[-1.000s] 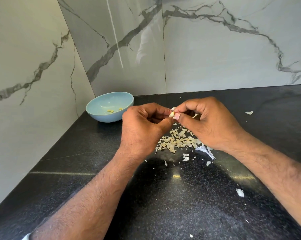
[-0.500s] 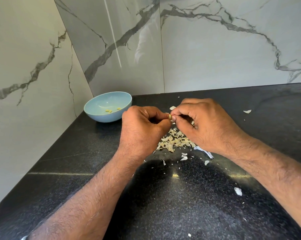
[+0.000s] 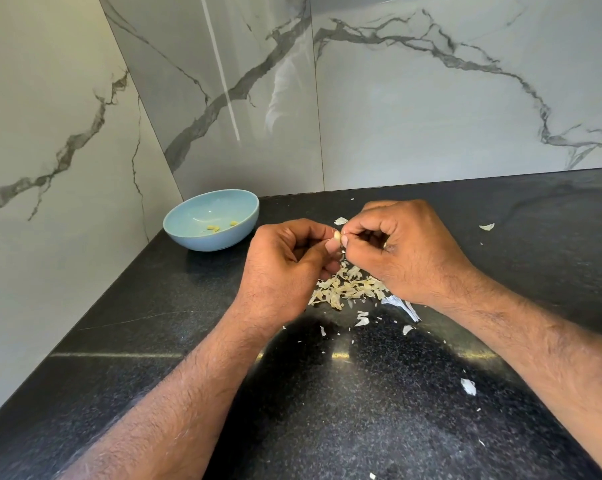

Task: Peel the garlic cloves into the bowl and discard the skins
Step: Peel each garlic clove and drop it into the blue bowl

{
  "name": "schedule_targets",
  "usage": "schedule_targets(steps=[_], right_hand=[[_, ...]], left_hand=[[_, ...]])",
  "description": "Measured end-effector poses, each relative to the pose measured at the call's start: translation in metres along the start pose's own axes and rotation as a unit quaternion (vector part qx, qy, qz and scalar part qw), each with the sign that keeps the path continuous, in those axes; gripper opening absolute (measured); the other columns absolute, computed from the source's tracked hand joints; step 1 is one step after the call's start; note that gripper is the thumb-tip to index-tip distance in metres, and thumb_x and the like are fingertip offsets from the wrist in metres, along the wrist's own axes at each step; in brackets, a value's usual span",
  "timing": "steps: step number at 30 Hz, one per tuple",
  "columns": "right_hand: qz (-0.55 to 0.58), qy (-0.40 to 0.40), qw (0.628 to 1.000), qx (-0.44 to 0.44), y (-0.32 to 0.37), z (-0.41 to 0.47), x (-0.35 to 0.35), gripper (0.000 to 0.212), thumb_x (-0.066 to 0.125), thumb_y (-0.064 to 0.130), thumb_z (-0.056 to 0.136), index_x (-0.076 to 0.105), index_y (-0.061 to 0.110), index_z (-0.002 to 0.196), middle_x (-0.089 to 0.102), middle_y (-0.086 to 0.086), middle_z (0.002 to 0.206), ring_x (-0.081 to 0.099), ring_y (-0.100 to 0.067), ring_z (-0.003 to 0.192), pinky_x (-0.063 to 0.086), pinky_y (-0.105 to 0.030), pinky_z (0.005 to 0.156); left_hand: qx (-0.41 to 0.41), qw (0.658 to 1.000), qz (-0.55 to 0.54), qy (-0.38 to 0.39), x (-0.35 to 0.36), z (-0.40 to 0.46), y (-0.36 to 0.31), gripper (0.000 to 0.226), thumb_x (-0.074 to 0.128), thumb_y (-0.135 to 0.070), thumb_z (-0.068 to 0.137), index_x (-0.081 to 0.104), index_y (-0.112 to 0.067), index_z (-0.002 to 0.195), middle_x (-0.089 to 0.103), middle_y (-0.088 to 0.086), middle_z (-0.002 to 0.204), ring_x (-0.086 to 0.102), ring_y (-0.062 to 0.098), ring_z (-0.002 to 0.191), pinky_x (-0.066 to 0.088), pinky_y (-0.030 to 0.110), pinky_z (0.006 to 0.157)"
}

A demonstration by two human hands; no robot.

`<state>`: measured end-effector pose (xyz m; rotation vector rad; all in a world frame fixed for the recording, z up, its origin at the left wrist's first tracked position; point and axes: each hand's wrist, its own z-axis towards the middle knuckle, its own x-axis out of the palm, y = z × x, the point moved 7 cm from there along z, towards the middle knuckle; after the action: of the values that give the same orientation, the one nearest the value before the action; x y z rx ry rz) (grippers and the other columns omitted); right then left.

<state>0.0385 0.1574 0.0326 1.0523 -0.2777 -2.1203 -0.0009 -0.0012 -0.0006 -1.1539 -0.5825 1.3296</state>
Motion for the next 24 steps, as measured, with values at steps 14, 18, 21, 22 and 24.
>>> schedule_targets(steps=[14, 18, 21, 22, 24], right_hand=[[0.131, 0.028, 0.985, 0.110, -0.014, -0.001, 0.007, 0.010, 0.076, 0.017, 0.093, 0.084, 0.021, 0.089, 0.068, 0.013, 0.059, 0.053, 0.000, 0.050, 0.039, -0.011, 0.049], [0.126, 0.020, 0.986, 0.109, -0.014, 0.000, 0.002, 0.008, 0.078, 0.018, 0.091, 0.083, 0.020, 0.086, 0.073, 0.011, 0.066, 0.061, 0.000, 0.057, 0.048, -0.015, 0.056], [0.093, 0.003, 0.986, 0.138, -0.024, 0.000, -0.005, 0.010, 0.084, 0.009, 0.082, 0.078, 0.015, 0.076, 0.073, 0.013, 0.067, 0.062, 0.005, 0.057, 0.047, -0.009, 0.057], [0.075, 0.004, 0.986, 0.148, -0.028, -0.001, -0.006, 0.016, 0.086, 0.003, 0.078, 0.075, 0.015, 0.073, 0.072, 0.011, 0.067, 0.061, 0.007, 0.057, 0.046, -0.008, 0.055], [0.038, 0.023, 0.989, 0.142, -0.028, -0.002, -0.004, 0.028, 0.082, -0.006, 0.075, 0.071, 0.018, 0.068, 0.067, 0.011, 0.067, 0.058, 0.006, 0.057, 0.046, -0.010, 0.054]], left_hand=[[-0.082, 0.987, -0.133, 0.031, 0.004, 0.000, 0.012, 0.012, 0.068, -0.009, 0.103, 0.078, -0.005, 0.108, 0.080, 0.015, 0.095, 0.072, 0.023, 0.081, 0.060, 0.035, 0.076], [-0.101, 0.975, -0.198, 0.022, 0.001, -0.001, 0.012, 0.011, 0.071, -0.009, 0.098, 0.078, -0.005, 0.106, 0.078, 0.015, 0.095, 0.070, 0.020, 0.078, 0.057, 0.029, 0.069], [-0.123, 0.959, -0.257, 0.001, -0.004, 0.002, 0.015, 0.017, 0.078, -0.014, 0.087, 0.081, -0.009, 0.103, 0.077, 0.012, 0.098, 0.069, 0.015, 0.079, 0.055, 0.026, 0.068], [-0.128, 0.955, -0.266, -0.003, -0.006, 0.002, 0.017, 0.019, 0.079, -0.015, 0.083, 0.082, -0.010, 0.101, 0.077, 0.011, 0.097, 0.068, 0.014, 0.079, 0.055, 0.026, 0.069], [-0.127, 0.954, -0.271, 0.001, -0.005, 0.003, 0.017, 0.019, 0.079, -0.018, 0.083, 0.082, -0.008, 0.100, 0.075, 0.009, 0.091, 0.066, 0.013, 0.076, 0.056, 0.025, 0.072]])
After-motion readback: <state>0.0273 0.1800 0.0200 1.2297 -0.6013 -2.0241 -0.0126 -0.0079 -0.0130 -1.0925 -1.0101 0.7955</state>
